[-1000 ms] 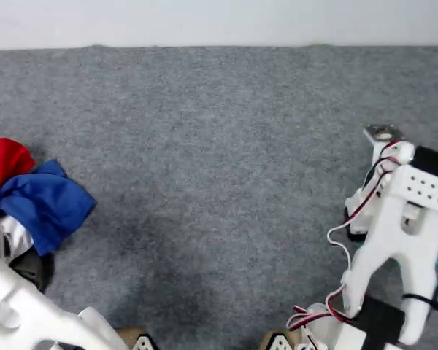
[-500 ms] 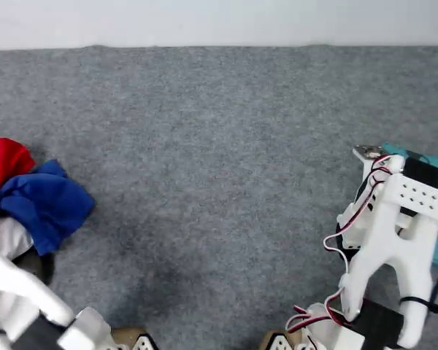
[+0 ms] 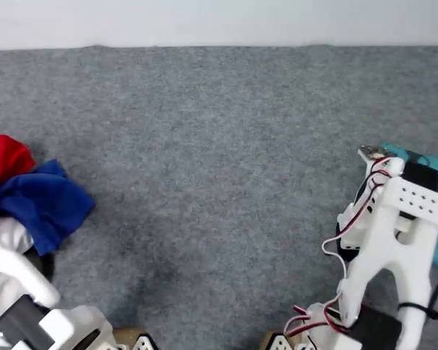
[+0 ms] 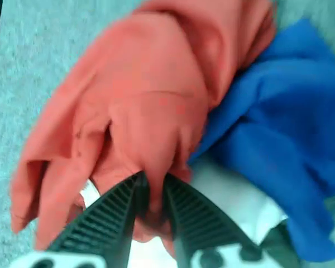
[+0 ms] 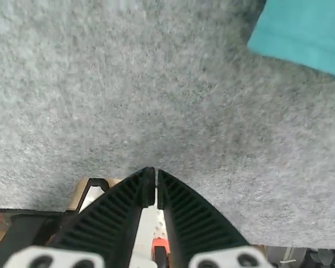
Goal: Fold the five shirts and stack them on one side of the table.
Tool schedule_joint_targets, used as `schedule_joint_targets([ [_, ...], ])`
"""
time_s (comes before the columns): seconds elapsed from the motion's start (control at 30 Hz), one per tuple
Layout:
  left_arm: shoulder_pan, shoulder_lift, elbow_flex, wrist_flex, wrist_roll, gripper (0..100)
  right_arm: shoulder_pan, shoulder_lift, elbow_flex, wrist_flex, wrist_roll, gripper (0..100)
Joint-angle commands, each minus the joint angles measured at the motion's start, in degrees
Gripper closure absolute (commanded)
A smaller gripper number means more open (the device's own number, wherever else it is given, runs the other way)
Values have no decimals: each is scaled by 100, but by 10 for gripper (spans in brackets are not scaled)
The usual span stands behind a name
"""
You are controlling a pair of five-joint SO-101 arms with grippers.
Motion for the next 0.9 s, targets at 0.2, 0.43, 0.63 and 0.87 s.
schedule_joint_targets([
  [0.2, 1626, -35, -2730, 1389, 1881, 987, 66, -734, 0, 242, 123, 988],
  [0.43, 4220, 18, -3767, 1662, 2497, 987, 101, -1033, 9, 242, 844, 988],
  [0.63, 6418, 35, -3618, 1248, 2787, 987, 92, -1174, 9, 242, 853, 988],
  [0.87, 8220, 44, -1719, 149, 2857, 987, 92, -1182, 9, 242, 853, 988],
])
